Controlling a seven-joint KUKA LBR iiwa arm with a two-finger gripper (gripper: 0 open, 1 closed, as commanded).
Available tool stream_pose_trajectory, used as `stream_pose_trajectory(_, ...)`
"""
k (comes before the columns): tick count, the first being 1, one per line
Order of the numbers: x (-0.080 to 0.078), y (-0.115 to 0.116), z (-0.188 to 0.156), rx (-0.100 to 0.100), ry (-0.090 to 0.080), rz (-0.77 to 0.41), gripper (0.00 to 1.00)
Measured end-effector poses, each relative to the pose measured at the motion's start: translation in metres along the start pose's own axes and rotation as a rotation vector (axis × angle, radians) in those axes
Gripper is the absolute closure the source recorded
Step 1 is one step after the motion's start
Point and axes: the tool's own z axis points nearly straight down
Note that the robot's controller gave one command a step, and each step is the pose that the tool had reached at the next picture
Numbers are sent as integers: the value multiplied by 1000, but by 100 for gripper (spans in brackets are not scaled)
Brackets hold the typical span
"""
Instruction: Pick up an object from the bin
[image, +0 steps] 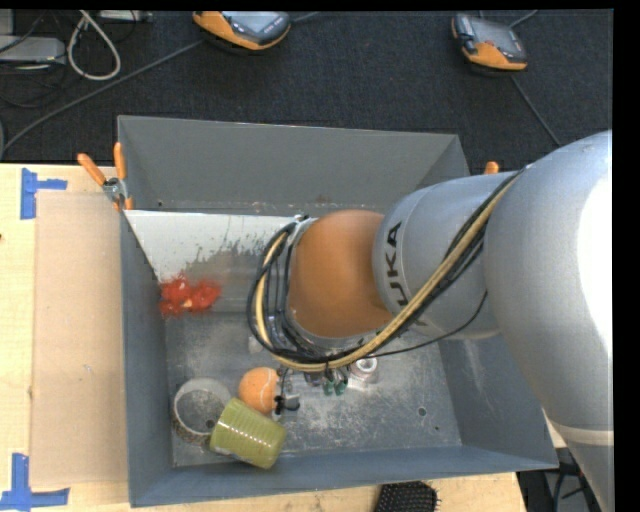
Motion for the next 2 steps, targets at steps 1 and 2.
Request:
stream_pose_trajectory(1, -9, 31, 22, 1, -3, -87, 0)
stream_pose_trajectory(2, -27, 81, 32, 7, 0, 9, 0)
